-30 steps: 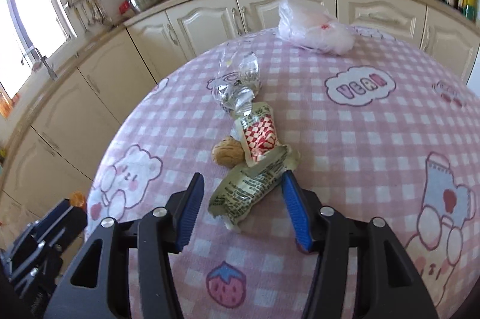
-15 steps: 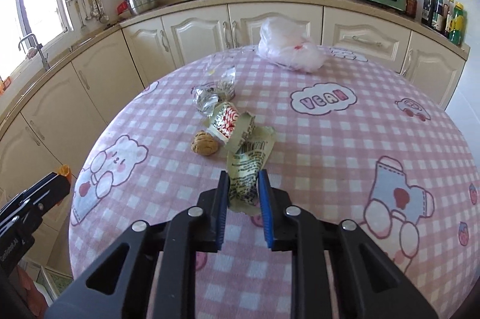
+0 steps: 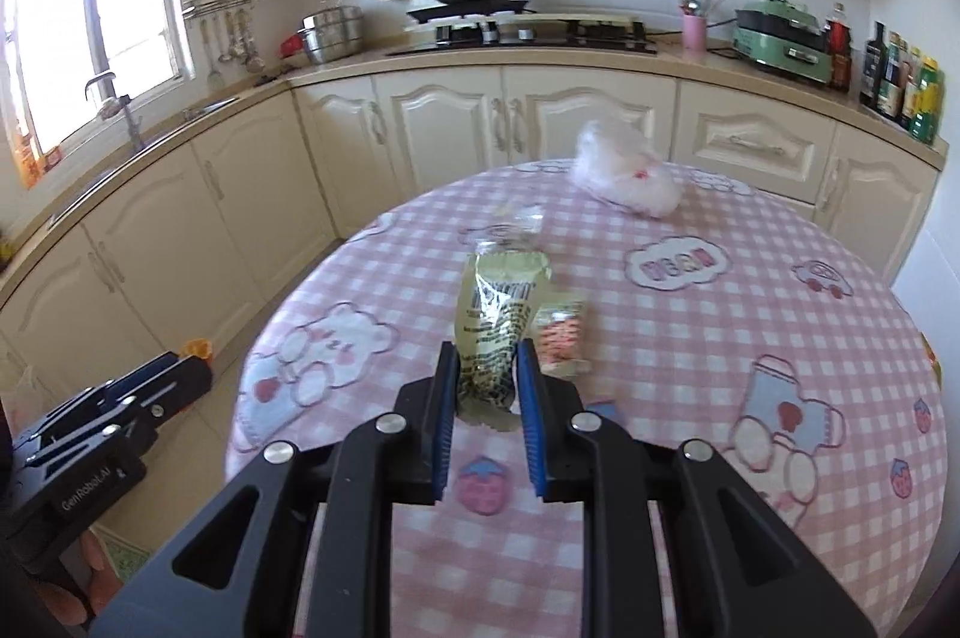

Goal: Collect trash
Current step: 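Carry both items over the bucket and open both grippers to drop them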

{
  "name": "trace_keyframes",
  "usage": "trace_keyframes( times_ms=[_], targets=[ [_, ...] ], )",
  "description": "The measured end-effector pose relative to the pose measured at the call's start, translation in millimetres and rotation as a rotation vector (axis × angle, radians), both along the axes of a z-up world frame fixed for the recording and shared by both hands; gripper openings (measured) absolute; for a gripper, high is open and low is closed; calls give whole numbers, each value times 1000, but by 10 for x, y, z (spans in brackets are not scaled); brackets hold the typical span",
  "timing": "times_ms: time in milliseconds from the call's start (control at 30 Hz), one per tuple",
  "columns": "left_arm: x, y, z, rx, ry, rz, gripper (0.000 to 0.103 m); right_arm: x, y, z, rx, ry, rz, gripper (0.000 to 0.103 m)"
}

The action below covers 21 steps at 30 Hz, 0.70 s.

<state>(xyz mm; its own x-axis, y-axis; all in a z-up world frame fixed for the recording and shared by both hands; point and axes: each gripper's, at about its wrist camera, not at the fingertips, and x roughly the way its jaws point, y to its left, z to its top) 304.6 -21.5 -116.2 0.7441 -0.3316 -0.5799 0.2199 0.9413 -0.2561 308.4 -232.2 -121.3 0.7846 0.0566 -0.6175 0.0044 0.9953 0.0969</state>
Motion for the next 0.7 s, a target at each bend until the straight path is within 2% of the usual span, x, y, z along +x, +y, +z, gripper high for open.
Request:
trace_keyframes(
  times_ms=[367,700],
  targets=[
    [-52,716,-132,-7,23,130,33,168,1176,-109,0,32,234,20],
    [4,1546,-489,-20,113,288,33,391,2235,-489,10,114,429,20]
  ],
)
